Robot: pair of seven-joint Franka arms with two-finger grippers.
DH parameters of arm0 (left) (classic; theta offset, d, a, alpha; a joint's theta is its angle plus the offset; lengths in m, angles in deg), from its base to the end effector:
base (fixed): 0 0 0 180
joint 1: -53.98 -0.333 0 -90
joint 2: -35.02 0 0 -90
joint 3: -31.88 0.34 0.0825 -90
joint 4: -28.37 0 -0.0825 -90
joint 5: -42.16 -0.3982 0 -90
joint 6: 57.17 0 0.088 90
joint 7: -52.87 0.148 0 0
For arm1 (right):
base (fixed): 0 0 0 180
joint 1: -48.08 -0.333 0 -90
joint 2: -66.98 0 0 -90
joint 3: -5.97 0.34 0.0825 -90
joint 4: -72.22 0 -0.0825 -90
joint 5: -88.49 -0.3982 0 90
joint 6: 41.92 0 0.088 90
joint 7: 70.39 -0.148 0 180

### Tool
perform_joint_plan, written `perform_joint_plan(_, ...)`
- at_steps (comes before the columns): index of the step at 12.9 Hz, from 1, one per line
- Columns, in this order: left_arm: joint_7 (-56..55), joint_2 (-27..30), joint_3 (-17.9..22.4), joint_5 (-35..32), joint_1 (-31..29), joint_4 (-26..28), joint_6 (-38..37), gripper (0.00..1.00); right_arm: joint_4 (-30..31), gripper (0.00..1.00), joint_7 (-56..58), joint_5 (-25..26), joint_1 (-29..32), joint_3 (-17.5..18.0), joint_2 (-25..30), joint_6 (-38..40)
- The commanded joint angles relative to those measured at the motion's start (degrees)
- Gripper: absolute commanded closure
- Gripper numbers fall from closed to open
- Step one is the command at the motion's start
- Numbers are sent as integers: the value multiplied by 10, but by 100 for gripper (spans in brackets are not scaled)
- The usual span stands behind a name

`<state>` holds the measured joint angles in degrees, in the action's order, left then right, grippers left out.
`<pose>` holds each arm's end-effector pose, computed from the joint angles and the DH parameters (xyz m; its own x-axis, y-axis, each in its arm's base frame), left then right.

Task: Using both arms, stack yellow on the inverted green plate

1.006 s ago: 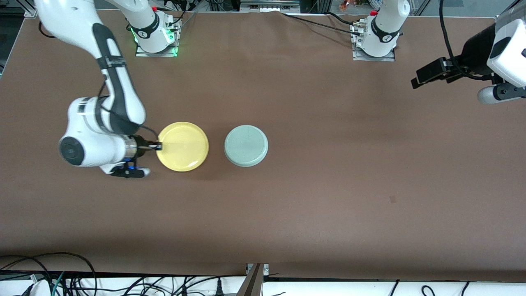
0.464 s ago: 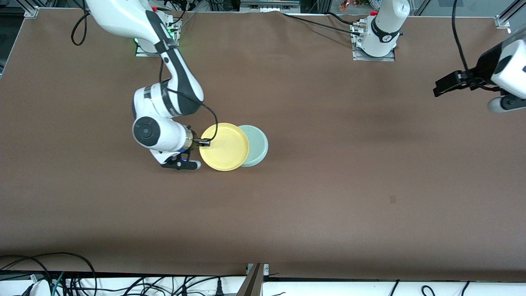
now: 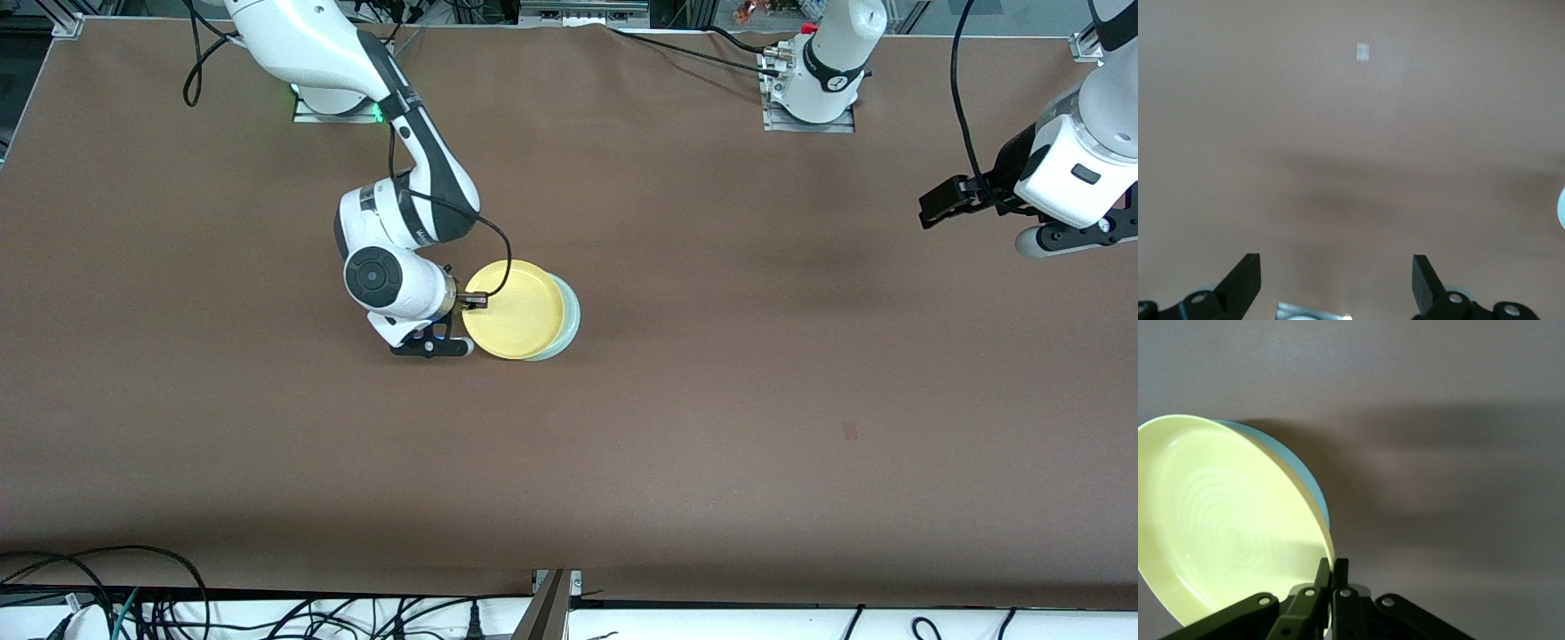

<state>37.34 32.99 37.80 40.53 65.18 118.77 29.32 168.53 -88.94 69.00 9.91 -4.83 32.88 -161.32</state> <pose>0.5659 -0.0489 0.5793 0.9794 0.1802 -0.0909 0.1754 -0.9828 -0.0585 0.5837 0.3451 0.2178 0.9741 -0.0074 -0.2258 -0.0279 -0.9957 -0.0881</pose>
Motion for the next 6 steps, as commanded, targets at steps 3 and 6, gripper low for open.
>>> perform_joint_plan(3, 123, 16, 8, -13, 6, -1, 35, 0, 8, 100, 26, -21, -7, 13, -3, -27)
perform_joint_plan(6, 122, 16, 4, -14, 8, -23, 12, 0, 9, 100, 28, -21, -9, 15, -12, -27)
